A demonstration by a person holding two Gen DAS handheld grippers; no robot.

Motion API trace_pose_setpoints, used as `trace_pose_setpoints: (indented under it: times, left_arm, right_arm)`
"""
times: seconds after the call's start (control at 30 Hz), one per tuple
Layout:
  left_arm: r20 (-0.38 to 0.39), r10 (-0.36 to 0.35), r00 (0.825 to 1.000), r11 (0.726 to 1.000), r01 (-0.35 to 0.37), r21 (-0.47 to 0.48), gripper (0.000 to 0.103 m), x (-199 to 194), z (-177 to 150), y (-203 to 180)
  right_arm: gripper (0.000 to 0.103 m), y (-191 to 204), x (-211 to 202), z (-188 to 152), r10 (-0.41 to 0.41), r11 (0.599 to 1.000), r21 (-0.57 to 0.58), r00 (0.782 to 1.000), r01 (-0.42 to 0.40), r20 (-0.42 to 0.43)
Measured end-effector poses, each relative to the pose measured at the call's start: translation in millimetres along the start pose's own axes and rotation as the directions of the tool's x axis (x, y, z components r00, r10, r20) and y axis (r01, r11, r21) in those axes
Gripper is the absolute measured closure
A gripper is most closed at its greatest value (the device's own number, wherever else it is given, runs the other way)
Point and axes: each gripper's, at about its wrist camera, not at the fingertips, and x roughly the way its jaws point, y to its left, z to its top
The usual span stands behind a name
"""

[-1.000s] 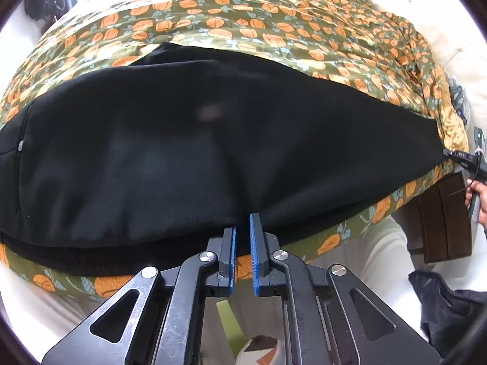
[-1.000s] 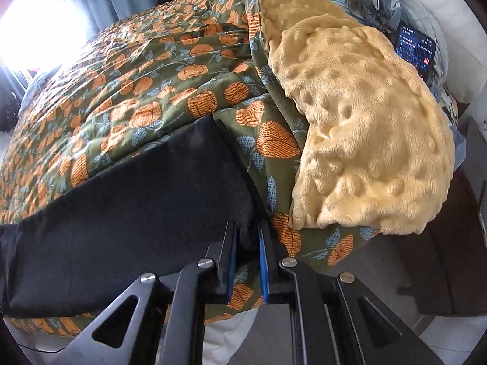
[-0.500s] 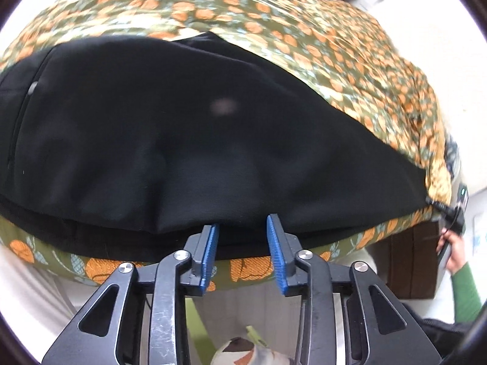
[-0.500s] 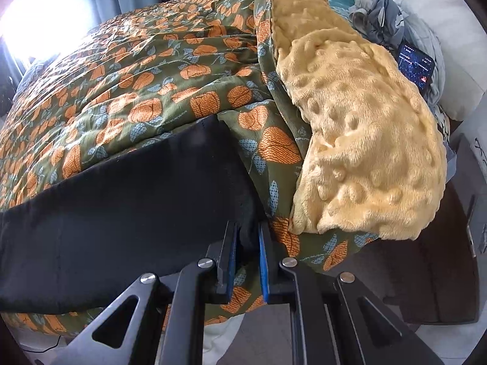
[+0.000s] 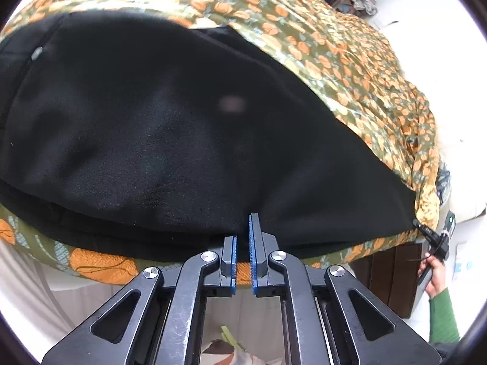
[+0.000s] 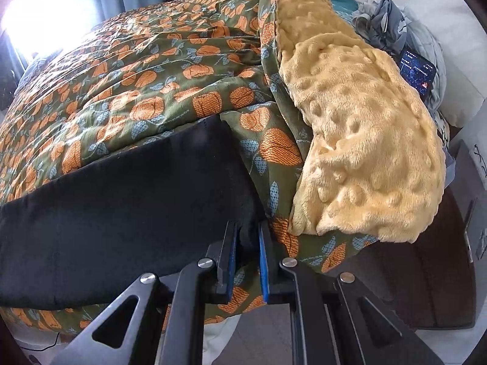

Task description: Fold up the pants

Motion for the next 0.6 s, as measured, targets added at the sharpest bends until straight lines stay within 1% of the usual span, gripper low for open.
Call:
trace_pose_setpoints:
  times: [0.13, 0.33, 0.43, 0.53, 0.57, 0.6]
  left_arm:
    - [-0.009, 0.025, 1.000, 0.997, -0.024, 0.067, 0.100, -6, -7, -10]
    - [-0.077, 0.052, 0.996, 0.996, -0.046, 0.070, 0.100, 9, -9, -6]
    - [-0.078, 0.082, 0.994, 0.992, -0.074, 0.107, 0.100, 8, -12, -11]
    - [-0.094, 0.100, 0.990, 0.989, -0.089, 0.116, 0.100, 12, -12, -11]
    - [-0.107, 0.107, 0.988, 0.988, -0.094, 0.121, 0.099, 13, -12, -10]
    - [-0.113, 0.119, 0.986, 0.986, -0.103, 0.133, 0.095, 14, -13, -11]
  right_arm:
    - [0.090, 0, 0, 0, -0.006, 1.000, -0.003, 1.000, 0.006, 0.000]
    - [0.090, -1, 2, 1, -0.011, 1.000, 0.006, 1.000, 0.011, -0.007]
    - [0.090, -2, 2, 1, -0.015, 1.000, -0.001, 1.000, 0.015, -0.007]
    - [0.090, -1, 2, 1, -0.018, 1.000, 0.000, 1.000, 0.018, -0.008]
    - [0.090, 0, 3, 1, -0.020, 1.000, -0.002, 1.000, 0.020, -0.008]
    - [0.090, 1, 3, 1, -0.027, 1.000, -0.006, 1.000, 0.027, -0.006]
